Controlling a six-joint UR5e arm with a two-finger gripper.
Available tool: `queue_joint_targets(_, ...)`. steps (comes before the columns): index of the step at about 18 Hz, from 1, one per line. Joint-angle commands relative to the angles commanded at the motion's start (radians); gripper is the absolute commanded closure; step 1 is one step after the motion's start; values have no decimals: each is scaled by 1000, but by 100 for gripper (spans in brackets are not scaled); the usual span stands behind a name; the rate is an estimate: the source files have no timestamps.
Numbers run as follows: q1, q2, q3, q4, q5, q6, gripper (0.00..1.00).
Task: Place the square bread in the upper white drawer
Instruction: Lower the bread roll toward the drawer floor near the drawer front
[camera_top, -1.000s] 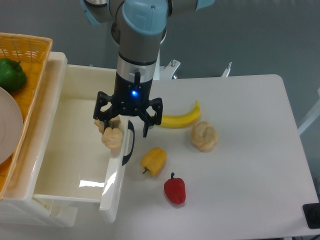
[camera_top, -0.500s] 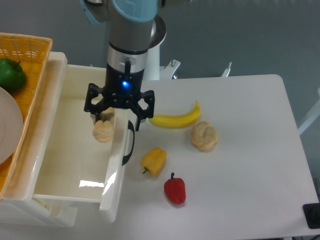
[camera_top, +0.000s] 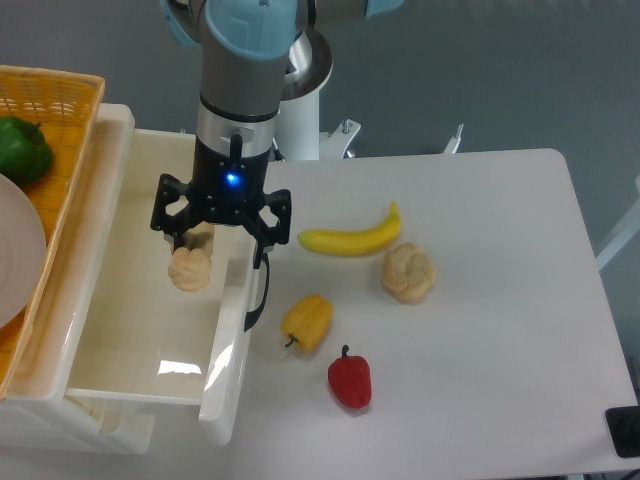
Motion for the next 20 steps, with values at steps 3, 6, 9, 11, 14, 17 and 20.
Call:
queue_joint_targets(3,5,-17,2,2,0,2,0)
queue_joint_targets(6,5,-26,2,9,5,2,0)
queue_joint_targets(9,6,-29,2,26,3,2,0)
queue_joint_targets(11,15,-28,5,29,2,2,0)
queue_joint_targets(14,34,-26,9,31,2,18,0)
queue_joint_targets(17,54,-23,11,31,5,69,0)
queue_joint_targets(20,60,-17,9,31,5,74,0)
